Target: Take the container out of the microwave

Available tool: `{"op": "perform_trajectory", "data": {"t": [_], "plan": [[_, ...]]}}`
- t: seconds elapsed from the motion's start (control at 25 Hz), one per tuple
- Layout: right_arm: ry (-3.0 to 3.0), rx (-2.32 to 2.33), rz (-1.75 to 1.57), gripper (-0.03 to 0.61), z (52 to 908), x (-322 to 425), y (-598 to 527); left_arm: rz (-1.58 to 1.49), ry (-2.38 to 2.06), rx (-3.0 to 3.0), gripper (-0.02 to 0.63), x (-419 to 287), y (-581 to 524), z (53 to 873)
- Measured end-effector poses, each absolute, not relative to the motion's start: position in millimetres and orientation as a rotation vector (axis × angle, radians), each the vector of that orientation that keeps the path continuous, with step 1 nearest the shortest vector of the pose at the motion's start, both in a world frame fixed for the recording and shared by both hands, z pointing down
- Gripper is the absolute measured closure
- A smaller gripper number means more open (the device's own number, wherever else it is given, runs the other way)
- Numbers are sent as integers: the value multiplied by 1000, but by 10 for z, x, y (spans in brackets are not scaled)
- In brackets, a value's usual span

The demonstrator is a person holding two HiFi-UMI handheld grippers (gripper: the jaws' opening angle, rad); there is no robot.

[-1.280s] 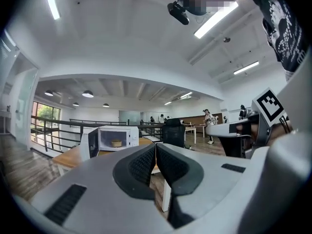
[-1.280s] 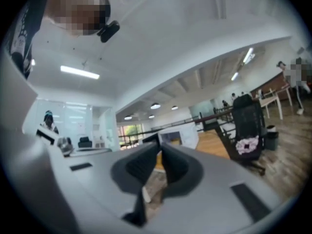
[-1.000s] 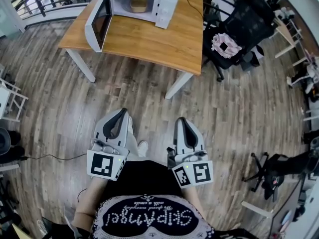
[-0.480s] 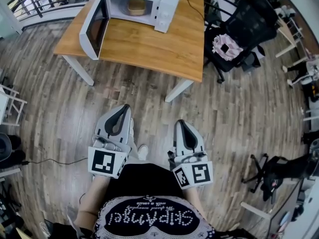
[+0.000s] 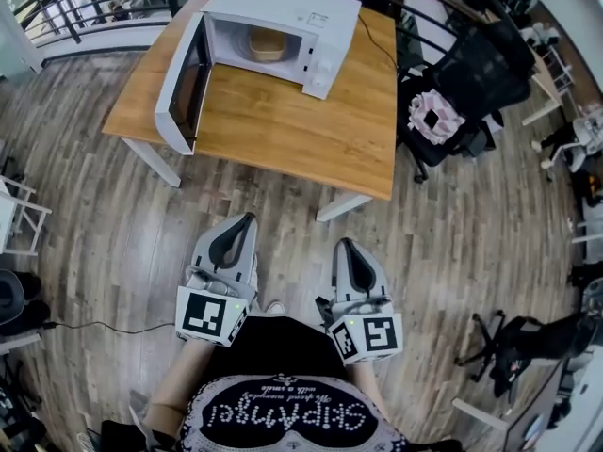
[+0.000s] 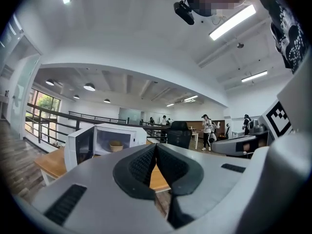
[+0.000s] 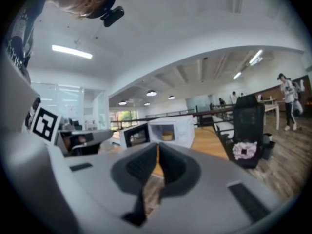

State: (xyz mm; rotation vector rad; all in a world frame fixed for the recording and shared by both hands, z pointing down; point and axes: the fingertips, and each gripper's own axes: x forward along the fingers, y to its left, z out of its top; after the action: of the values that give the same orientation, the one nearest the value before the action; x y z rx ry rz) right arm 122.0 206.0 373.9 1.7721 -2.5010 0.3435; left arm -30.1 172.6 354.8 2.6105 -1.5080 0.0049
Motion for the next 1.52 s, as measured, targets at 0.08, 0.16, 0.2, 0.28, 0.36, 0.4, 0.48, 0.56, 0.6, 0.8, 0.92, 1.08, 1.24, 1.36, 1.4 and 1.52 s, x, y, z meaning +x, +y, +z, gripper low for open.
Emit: {"op": "perform_trajectory", "data": {"t": [0.08, 0.16, 0.2, 0.28, 0.36, 0.4, 0.48, 0.56, 0.6, 0.8, 0.92, 1.08, 1.24, 1.36, 1.4, 1.52], "plan": [[-2504, 1775, 354, 543, 3728, 1119, 1883, -2, -1512, 2617, 584, -368, 1562, 3516], [-2513, 1768, 344, 543, 3701, 987, 1718, 0, -1519, 2622, 586, -455, 1414, 3493], [-2517, 1762, 338, 543, 3694, 915, 1639, -1, -1522, 2620, 586, -510, 1344, 3488], [-2521, 1756, 341, 543, 3700, 773, 1494, -6, -1523, 2614, 586, -641, 1214, 3487], [-2519, 1759, 353, 543, 3720, 655, 1366, -8, -1521, 2617, 586, -775, 1093, 3491], [-2517, 1764, 356, 543, 3731, 605, 1308, -8, -1521, 2622, 586, -837, 1036, 3494], [-2510, 1772, 361, 543, 3758, 521, 1214, -11, -1523, 2627, 585, -949, 939, 3508], [-2502, 1777, 373, 543, 3787, 457, 1148, -9, -1522, 2620, 585, -1042, 874, 3543], [-2498, 1782, 379, 543, 3795, 433, 1117, -5, -1520, 2615, 586, -1078, 842, 3562], [-2472, 1808, 384, 543, 3768, 379, 1035, -5, -1497, 2611, 585, -1158, 721, 3582], [-2461, 1825, 388, 543, 3766, 361, 1003, -1, -1492, 2600, 586, -1205, 681, 3621], [-2453, 1826, 386, 543, 3782, 340, 952, -1, -1493, 2588, 584, -1252, 625, 3669], [-2447, 1825, 403, 543, 3824, 357, 889, 17, -1508, 2545, 585, -1298, 577, 3747], [-2434, 1825, 413, 543, 3871, 407, 850, 27, -1523, 2526, 585, -1331, 518, 3715], [-2430, 1826, 414, 543, 3879, 426, 825, 23, -1531, 2523, 586, -1345, 490, 3678], [-2432, 1845, 417, 543, 3864, 467, 683, 18, -1560, 2529, 585, -1392, 369, 3559]]}}
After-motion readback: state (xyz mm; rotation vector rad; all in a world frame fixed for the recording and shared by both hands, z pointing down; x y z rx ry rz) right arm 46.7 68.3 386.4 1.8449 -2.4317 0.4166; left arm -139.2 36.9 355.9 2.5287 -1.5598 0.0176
